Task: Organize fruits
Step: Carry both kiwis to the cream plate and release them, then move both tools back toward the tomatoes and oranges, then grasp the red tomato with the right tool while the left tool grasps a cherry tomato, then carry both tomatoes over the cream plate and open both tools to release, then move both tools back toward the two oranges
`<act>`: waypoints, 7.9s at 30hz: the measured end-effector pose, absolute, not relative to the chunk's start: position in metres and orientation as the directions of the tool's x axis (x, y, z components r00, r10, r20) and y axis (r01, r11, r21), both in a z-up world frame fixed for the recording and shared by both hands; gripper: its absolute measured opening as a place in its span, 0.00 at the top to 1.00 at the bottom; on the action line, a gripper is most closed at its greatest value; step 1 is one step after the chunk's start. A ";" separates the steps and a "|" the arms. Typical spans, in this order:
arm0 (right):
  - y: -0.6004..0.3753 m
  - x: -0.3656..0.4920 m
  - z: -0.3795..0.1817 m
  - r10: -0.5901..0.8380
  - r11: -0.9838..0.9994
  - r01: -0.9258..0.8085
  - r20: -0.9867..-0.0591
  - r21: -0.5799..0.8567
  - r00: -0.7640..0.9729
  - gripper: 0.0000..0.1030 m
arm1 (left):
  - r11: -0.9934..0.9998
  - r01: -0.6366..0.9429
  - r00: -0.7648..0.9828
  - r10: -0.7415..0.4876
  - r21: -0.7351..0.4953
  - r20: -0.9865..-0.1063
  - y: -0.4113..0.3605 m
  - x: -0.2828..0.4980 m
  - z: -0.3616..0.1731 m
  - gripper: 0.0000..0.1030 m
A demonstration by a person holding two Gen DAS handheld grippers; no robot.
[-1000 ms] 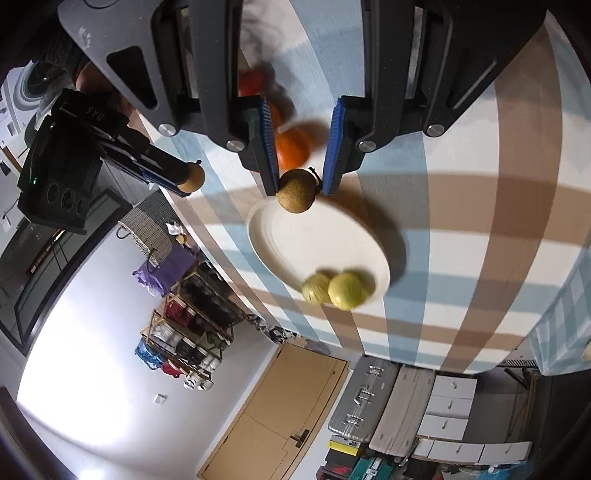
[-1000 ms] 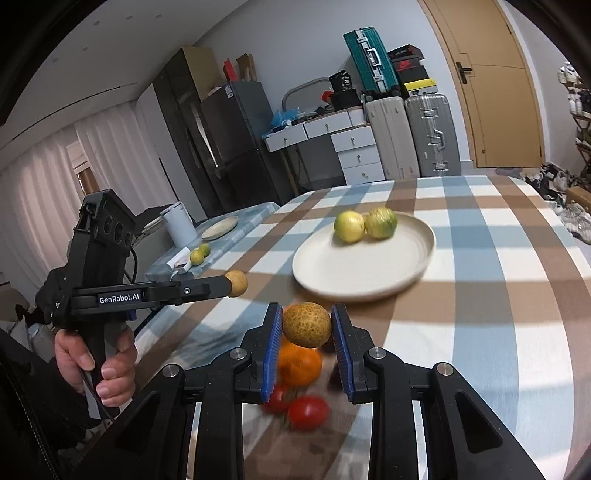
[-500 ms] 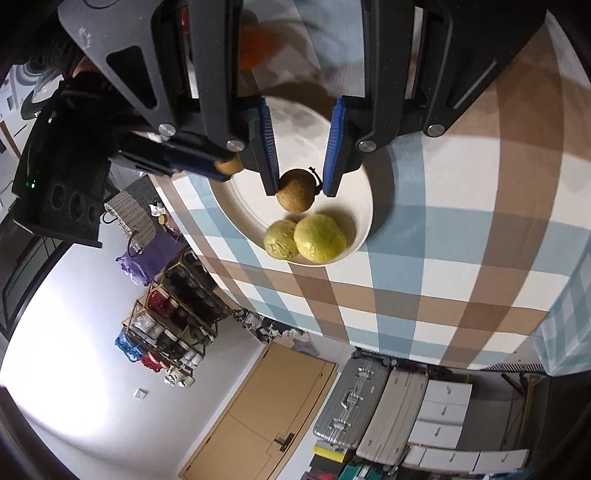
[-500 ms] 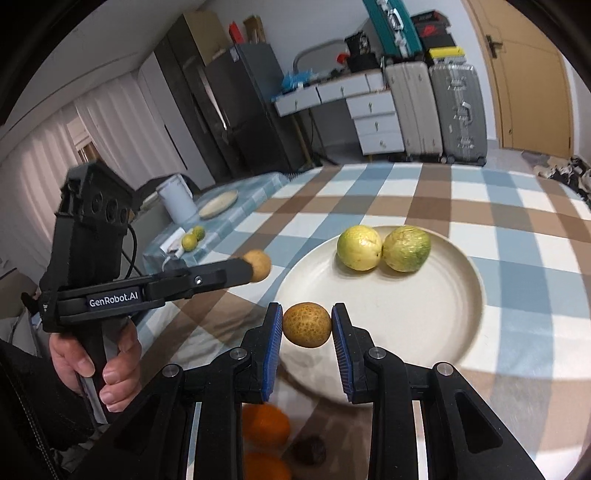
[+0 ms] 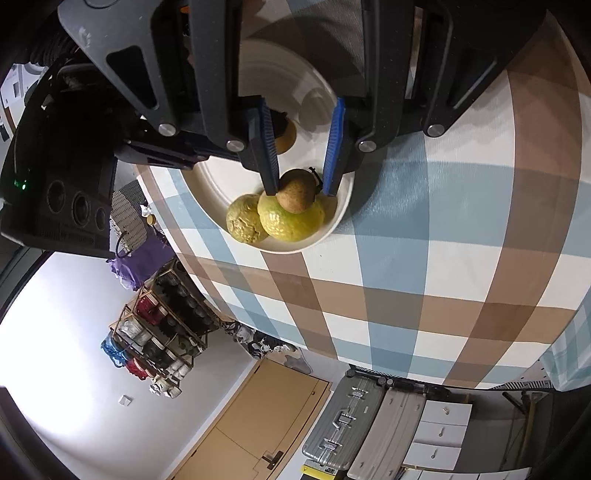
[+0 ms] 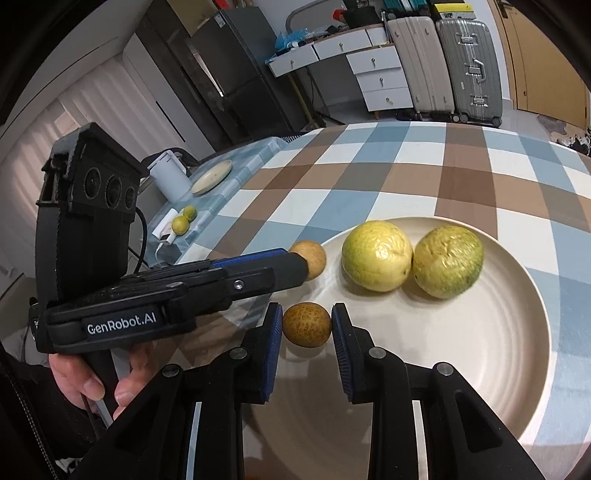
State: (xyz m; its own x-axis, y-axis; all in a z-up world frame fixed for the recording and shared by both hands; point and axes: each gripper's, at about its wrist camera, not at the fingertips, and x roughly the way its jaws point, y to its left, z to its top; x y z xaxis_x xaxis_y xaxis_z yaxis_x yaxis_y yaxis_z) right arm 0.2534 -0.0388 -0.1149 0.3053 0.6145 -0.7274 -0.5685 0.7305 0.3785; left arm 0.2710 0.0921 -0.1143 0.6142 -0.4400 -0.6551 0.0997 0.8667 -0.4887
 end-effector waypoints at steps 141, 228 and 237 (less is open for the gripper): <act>-0.195 0.017 -0.130 0.620 0.784 -0.442 -0.586 0.436 0.521 0.70 | 0.940 0.168 0.565 -0.339 -0.298 -0.752 -0.050 0.030 -0.135 0.21; -0.089 0.278 -0.129 0.623 0.773 -0.443 -0.678 0.455 0.390 0.66 | 0.948 0.133 0.661 -0.301 -0.288 -0.687 0.065 0.236 -0.113 0.73; -0.101 0.258 -0.103 0.627 0.774 -0.454 -0.637 0.442 0.449 0.37 | 0.951 0.128 0.701 -0.288 -0.282 -0.653 0.065 0.212 -0.089 0.45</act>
